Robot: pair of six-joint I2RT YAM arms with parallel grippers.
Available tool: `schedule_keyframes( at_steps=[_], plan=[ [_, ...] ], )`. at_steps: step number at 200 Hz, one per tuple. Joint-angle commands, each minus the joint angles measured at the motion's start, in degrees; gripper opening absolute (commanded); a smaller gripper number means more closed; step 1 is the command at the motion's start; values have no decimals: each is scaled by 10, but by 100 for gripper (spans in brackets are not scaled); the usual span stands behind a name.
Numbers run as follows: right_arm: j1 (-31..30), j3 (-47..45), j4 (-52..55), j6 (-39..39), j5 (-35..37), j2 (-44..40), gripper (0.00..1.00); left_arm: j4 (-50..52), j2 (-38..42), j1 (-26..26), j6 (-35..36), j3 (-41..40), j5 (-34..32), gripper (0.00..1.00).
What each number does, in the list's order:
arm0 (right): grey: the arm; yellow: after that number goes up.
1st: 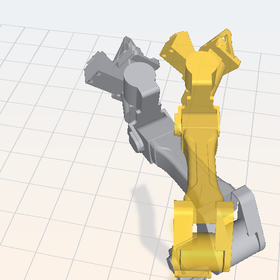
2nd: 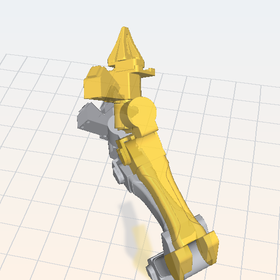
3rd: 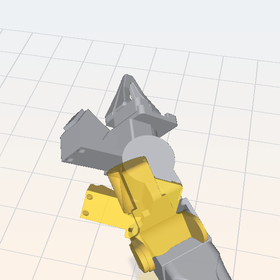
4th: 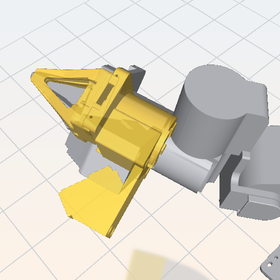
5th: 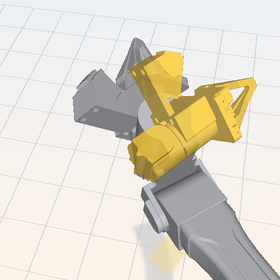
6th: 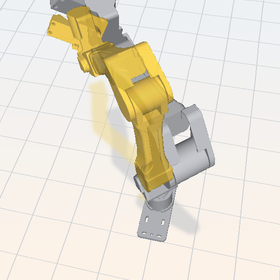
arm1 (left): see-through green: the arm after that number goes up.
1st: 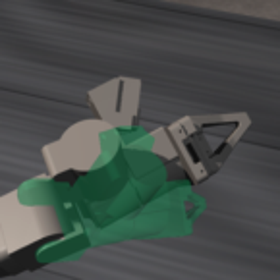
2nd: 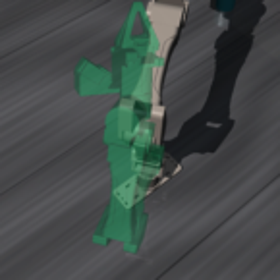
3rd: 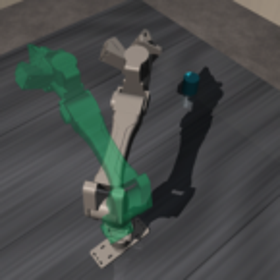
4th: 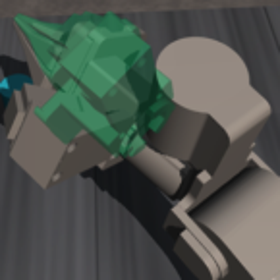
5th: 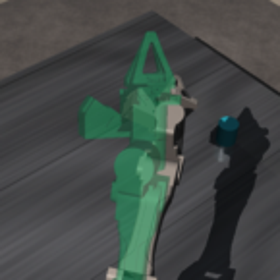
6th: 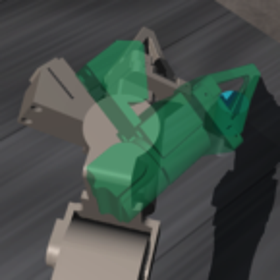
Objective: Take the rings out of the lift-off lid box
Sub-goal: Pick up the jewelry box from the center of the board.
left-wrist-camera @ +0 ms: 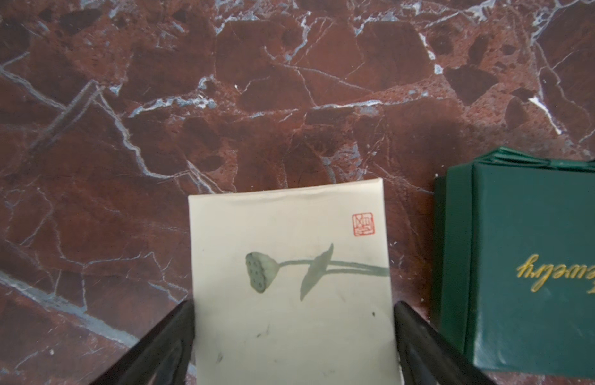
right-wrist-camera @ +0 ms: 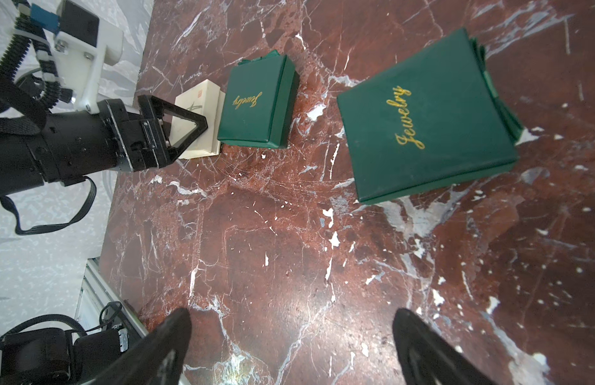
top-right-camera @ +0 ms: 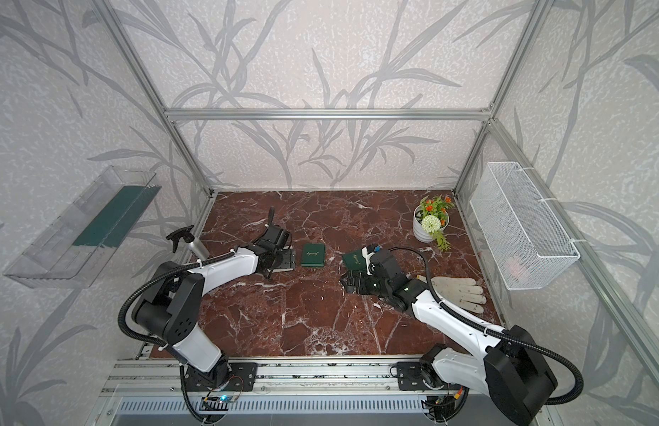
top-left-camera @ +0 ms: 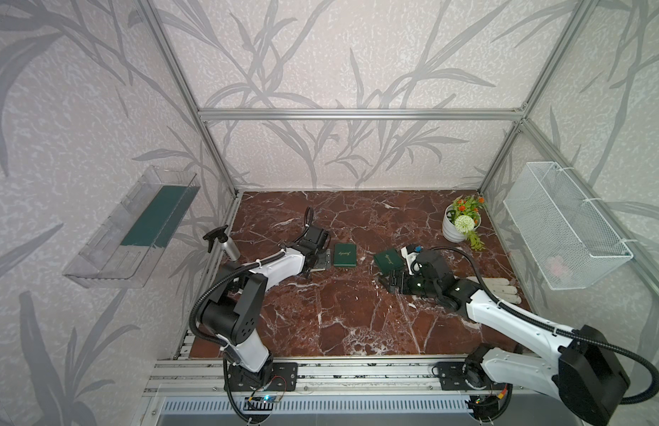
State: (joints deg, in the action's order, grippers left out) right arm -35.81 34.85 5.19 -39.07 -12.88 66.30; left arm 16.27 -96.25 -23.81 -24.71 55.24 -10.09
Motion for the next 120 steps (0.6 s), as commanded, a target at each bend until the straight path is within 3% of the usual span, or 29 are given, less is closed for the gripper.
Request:
schedule_keyframes(
  at_steps=[1,50,120],
  plan=[
    [-4,-6,-12,-6,8,-2,94,6,-18,5,-12,-11,15,86],
    [-4,-7,-11,-8,9,-2,94,10,-8,4,-9,-9,27,69],
    [-20,-16,-62,-31,-1,23,92,-29,118,-3,-46,-64,144,68]
  ],
)
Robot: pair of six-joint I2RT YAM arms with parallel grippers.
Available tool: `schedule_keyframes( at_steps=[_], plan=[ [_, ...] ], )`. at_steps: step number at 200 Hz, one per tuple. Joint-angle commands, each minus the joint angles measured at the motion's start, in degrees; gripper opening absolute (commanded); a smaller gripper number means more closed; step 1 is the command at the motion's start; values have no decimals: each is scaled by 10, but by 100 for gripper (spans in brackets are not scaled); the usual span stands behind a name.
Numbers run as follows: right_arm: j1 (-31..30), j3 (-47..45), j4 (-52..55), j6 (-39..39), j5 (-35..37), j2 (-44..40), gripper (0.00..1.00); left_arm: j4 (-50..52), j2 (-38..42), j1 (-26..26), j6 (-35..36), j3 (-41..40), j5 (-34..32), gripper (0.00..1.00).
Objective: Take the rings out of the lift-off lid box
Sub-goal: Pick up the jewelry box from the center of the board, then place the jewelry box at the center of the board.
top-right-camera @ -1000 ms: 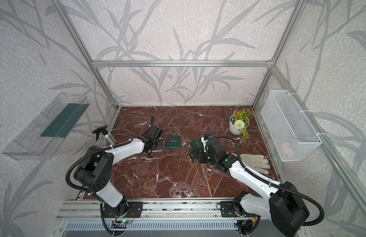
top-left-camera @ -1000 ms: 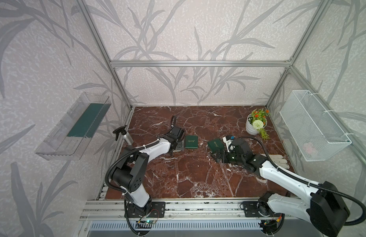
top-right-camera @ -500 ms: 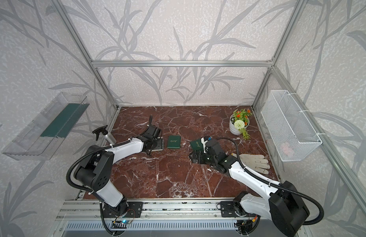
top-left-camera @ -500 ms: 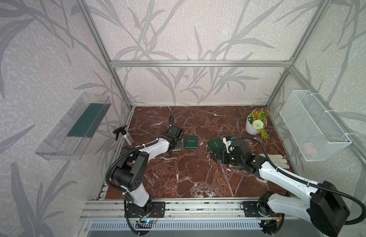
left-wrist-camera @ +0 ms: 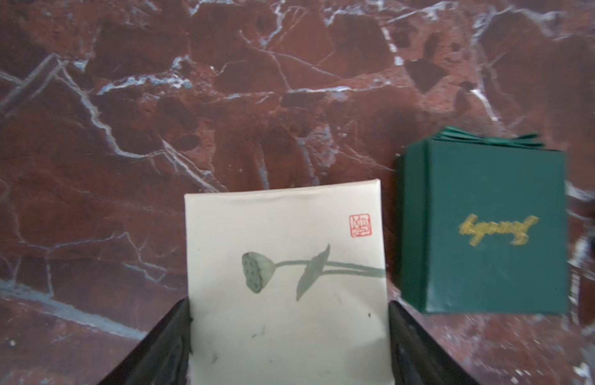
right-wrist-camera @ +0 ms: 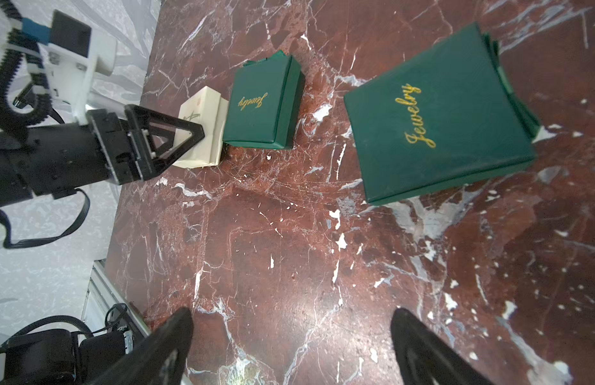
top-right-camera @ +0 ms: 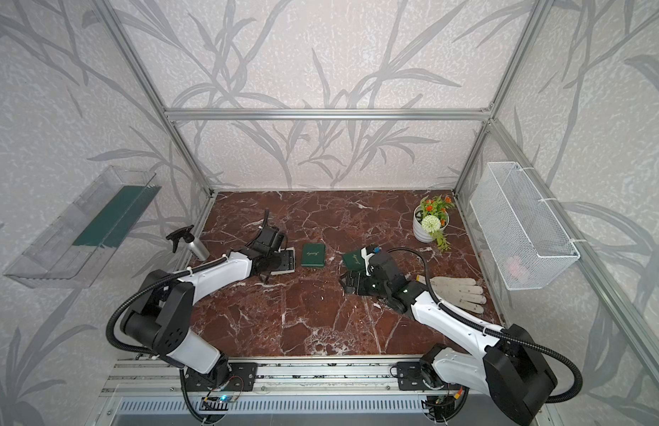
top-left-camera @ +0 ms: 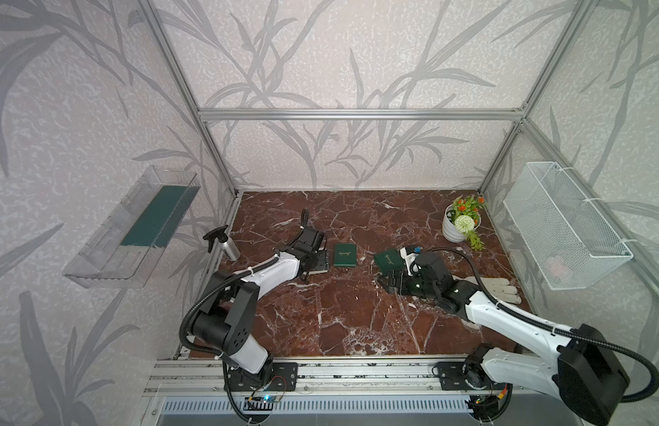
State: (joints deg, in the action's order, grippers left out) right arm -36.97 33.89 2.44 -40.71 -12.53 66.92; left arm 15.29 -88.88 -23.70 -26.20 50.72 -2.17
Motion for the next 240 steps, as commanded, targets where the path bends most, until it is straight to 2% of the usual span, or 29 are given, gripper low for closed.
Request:
schedule_keyframes(
  at_steps=[1,56,101,157,223,240],
  plan=[
    [-9,-6,-35,-15,-5,17,92,-20,45,-5,-32,-19,67,68],
    [-25,-34,-96,-57,14,19,79,-59,96,-26,-60,-48,127,68],
    [-28,-24,-98,-52,-4,29,72,-103,108,-43,-83,-54,156,68],
    [-35,-33,-130,-66,-5,36,64,-122,63,-91,-92,-40,163,68],
    [-37,-30,-121,-71,4,47,61,-132,18,-144,-98,-9,161,68],
    [-37,-28,-123,-71,1,55,55,-132,8,-155,-98,1,161,68]
  ],
)
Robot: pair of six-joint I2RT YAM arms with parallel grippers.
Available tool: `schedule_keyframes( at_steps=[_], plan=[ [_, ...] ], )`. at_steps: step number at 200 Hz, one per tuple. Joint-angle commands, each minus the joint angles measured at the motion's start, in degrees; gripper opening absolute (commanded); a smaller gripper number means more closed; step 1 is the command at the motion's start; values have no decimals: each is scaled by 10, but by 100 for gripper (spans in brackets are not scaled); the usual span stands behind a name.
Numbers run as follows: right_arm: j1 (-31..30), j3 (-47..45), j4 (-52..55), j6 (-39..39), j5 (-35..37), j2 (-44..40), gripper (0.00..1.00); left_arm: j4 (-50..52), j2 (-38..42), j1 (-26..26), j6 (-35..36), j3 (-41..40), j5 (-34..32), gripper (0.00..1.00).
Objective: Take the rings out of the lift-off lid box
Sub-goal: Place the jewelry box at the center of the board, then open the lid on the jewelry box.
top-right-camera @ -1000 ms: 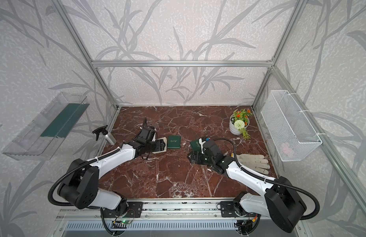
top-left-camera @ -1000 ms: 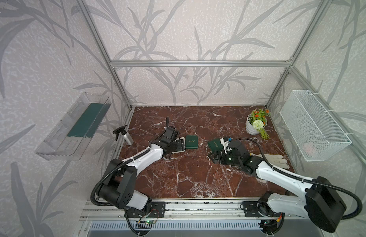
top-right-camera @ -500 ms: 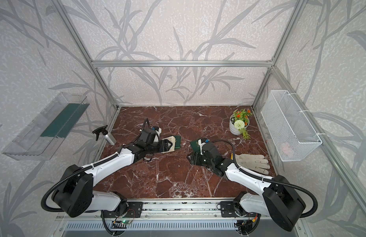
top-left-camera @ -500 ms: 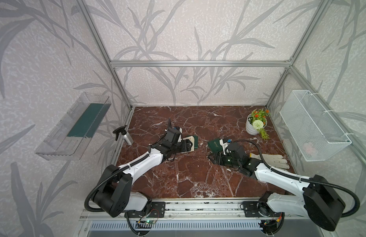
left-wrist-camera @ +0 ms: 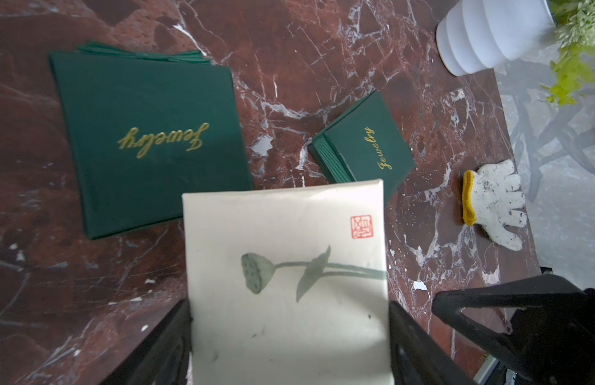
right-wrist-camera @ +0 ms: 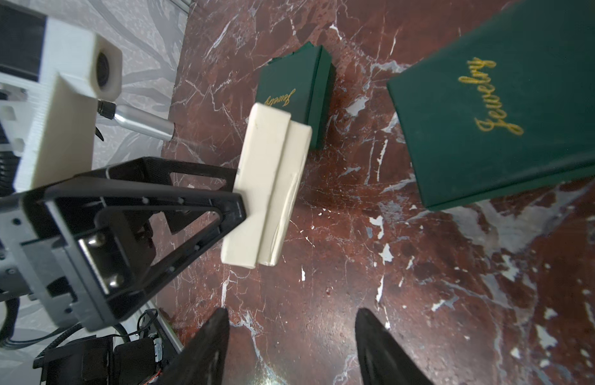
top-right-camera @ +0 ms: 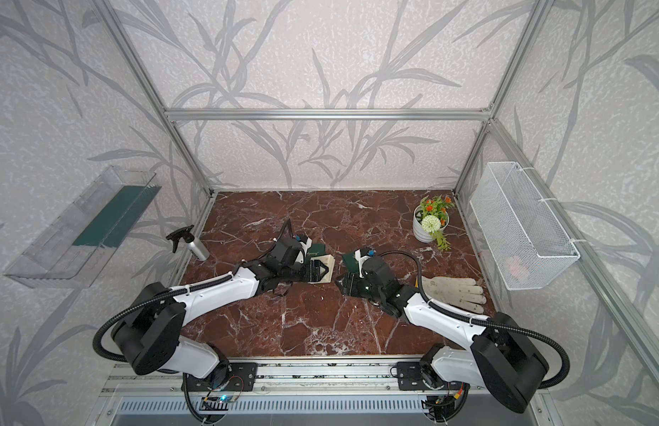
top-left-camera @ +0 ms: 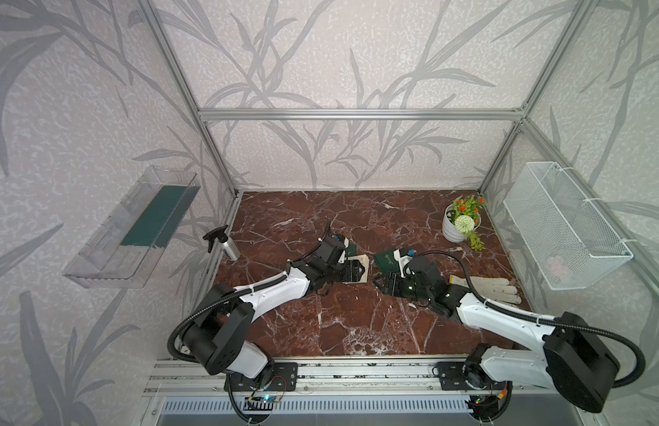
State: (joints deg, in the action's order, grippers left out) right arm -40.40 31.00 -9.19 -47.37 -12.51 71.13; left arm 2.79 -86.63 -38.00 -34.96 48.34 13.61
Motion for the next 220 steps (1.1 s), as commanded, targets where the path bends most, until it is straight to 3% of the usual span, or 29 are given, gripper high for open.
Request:
schedule_keyframes(
  at_steps=[1,220],
  plan=[
    [-3,1,-7,-5,1,13,55,-7,-15,-13,-10,25,4,68],
    [-3,0,26,-21,40,24,46,-9,-13,-57,-25,32,20,67]
  ],
)
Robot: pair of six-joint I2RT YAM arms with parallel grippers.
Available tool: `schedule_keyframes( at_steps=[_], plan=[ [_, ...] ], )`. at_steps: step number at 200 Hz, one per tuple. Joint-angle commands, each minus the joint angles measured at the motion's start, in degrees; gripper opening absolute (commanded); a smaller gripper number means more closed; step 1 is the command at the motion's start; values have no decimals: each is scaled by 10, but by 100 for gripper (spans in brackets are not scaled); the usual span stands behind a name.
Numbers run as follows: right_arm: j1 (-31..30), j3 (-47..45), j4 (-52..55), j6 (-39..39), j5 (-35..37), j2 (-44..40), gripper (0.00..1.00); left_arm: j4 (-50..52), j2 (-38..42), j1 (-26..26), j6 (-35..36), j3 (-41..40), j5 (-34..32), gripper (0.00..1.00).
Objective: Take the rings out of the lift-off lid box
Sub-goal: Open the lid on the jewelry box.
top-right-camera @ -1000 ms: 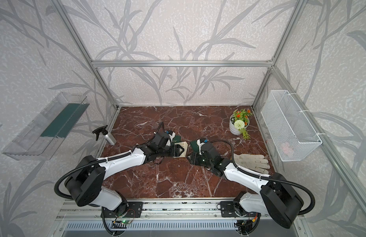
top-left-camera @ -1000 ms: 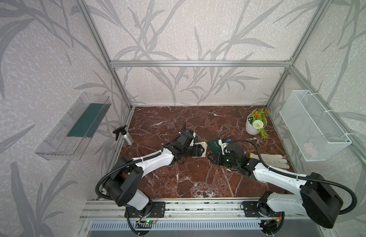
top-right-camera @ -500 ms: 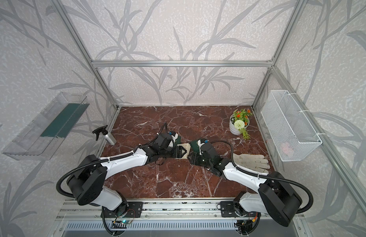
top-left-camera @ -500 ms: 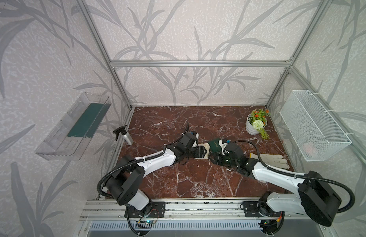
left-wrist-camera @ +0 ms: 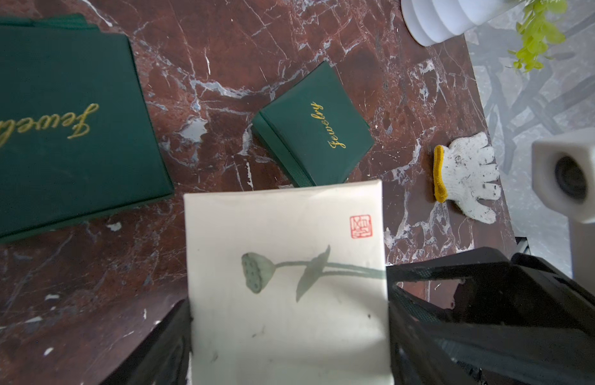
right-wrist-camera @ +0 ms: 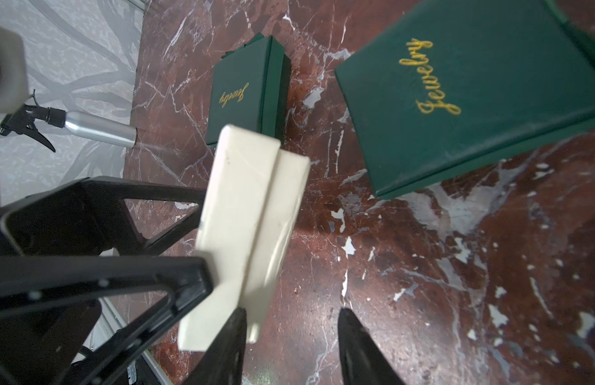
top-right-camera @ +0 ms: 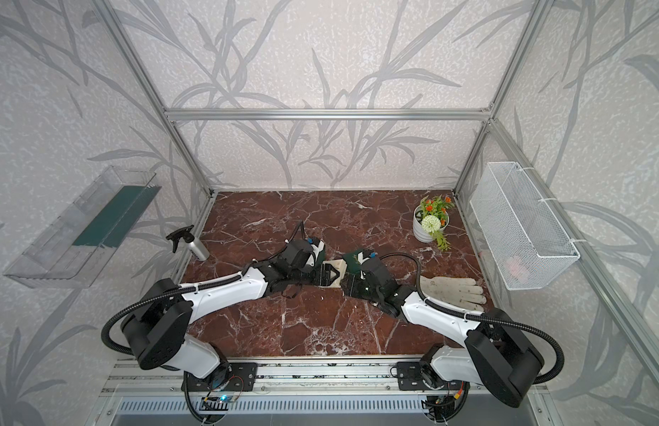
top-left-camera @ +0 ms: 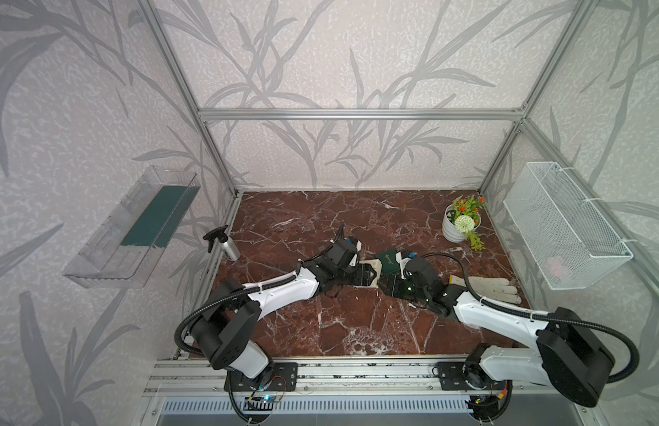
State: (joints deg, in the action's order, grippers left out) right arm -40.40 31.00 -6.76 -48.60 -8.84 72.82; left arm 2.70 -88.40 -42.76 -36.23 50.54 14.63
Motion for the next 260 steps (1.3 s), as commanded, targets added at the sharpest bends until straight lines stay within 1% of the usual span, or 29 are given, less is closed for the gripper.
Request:
schedule_keyframes(
  at_steps=[1,42,99,260],
  plan=[
    [-3,0,1,-8,3,8,45,-8,4,-10,-13,10,10,67],
    [-3,-2,-5,-11,-1,14,44,-14,5,-13,-18,10,12,67],
    [-3,-7,-10,-12,-2,19,43,-39,2,-12,-42,8,41,67],
    [-3,-31,-5,-20,14,49,41,-43,16,-12,-56,-19,32,67]
  ],
)
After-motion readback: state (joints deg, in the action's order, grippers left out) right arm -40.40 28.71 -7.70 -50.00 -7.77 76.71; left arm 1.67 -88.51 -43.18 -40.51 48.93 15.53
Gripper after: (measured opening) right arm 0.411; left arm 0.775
